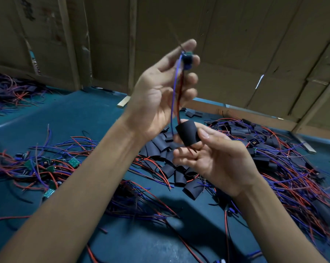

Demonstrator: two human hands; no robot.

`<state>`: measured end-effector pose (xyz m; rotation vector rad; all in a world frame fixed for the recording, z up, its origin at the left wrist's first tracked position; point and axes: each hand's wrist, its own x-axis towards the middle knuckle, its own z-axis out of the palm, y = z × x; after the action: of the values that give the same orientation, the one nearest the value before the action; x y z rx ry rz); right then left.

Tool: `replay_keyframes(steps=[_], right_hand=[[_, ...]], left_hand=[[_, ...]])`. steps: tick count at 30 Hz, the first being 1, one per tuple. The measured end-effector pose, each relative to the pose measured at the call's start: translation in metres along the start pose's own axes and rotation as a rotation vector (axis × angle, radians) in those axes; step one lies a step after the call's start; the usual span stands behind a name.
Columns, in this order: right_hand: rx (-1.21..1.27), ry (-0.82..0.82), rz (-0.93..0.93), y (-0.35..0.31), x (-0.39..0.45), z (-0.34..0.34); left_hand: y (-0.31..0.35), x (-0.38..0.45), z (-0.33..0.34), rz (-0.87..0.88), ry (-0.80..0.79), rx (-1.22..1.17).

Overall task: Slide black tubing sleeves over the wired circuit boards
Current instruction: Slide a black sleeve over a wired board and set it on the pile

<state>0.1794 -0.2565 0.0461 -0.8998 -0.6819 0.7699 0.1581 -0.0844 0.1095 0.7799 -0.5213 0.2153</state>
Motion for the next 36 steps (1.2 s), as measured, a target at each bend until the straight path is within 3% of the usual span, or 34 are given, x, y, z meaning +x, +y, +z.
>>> replay_keyframes(steps=[4, 8, 11, 28, 36], right_hand=[[-0.073, 0.109, -0.062, -0.010, -0.001, -0.003], [-0.405, 0.303, -0.228, -0.017, -0.002, -0.005], [-0.575, 0.394, -0.355, -0.022, -0.004, -0.004], [-1.137, 0.560, -0.608, -0.025, -0.008, 0.001], [-1.148, 0.567, -0.610, -0.024, -0.008, -0.002]], left_hand=[[-0.002, -0.002, 0.000, -0.120, -0.056, 0.171], [-0.003, -0.003, -0.003, -0.179, 0.019, 0.569], [-0.003, -0.003, -0.006, -0.155, 0.062, 0.718], [0.015, -0.006, -0.027, -0.136, -0.079, 0.915], [0.005, -0.007, -0.018, -0.132, 0.040, 0.944]])
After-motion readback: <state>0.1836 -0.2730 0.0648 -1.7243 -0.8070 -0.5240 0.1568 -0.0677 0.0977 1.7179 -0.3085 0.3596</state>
